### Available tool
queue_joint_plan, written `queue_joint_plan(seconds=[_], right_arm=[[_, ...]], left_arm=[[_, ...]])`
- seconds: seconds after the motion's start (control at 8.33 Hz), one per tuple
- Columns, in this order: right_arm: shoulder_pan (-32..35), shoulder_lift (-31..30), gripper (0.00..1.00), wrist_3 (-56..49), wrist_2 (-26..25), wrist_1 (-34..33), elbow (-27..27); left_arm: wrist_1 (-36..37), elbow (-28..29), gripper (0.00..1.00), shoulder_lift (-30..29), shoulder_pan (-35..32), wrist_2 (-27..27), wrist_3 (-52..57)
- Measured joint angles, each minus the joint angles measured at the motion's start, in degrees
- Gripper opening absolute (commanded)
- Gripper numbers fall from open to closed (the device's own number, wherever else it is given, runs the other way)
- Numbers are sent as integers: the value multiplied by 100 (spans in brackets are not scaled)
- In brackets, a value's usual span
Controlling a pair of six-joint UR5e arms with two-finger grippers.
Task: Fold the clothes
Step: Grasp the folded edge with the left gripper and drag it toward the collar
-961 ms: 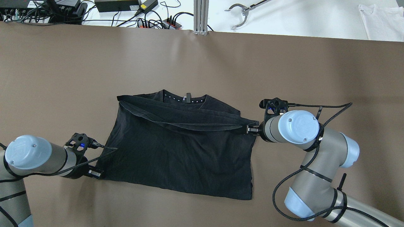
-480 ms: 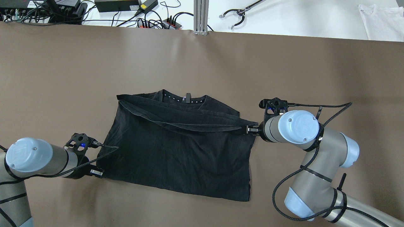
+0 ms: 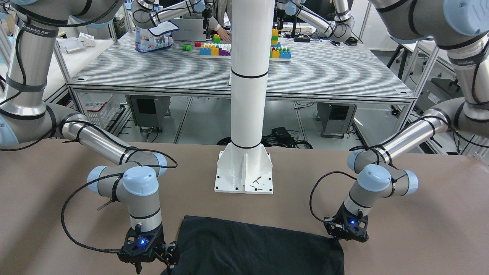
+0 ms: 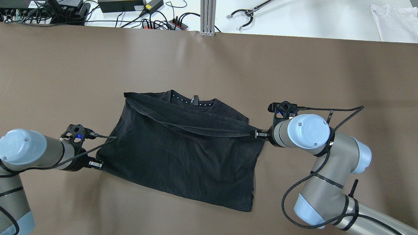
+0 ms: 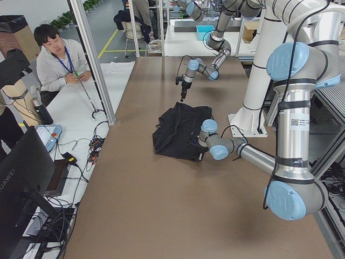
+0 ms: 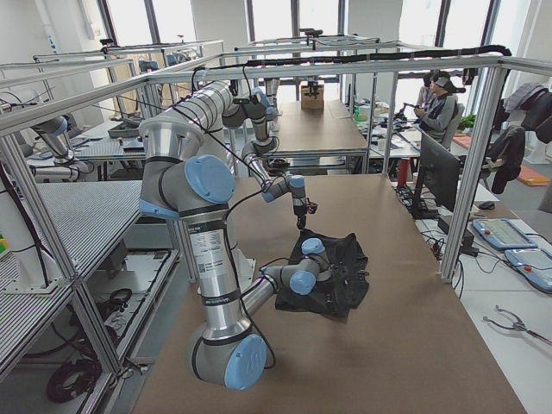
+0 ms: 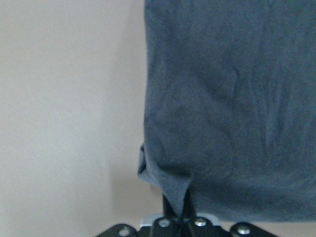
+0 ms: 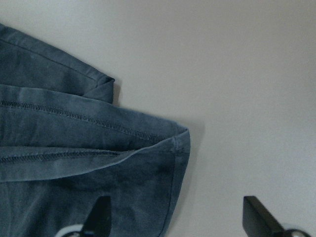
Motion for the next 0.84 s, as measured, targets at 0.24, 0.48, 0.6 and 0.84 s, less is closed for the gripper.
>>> queue_joint_plan(seconds=[0.24, 0.48, 0.6, 0.84], right_arm=[[0, -2, 94, 0, 0, 0, -1], [0, -6, 94, 6, 0, 0, -1], [-1, -7, 94, 26, 0, 1, 0], [-13, -5, 94, 62, 0, 6, 6]], left_arm=[[42, 511, 0, -413, -649, -19, 392], [45, 1746, 0, -1470, -1329, -28, 882], [41, 2517, 0, -2155, -1602, -32, 1090], [23, 4211, 0, -3673, -1895, 3, 1287]])
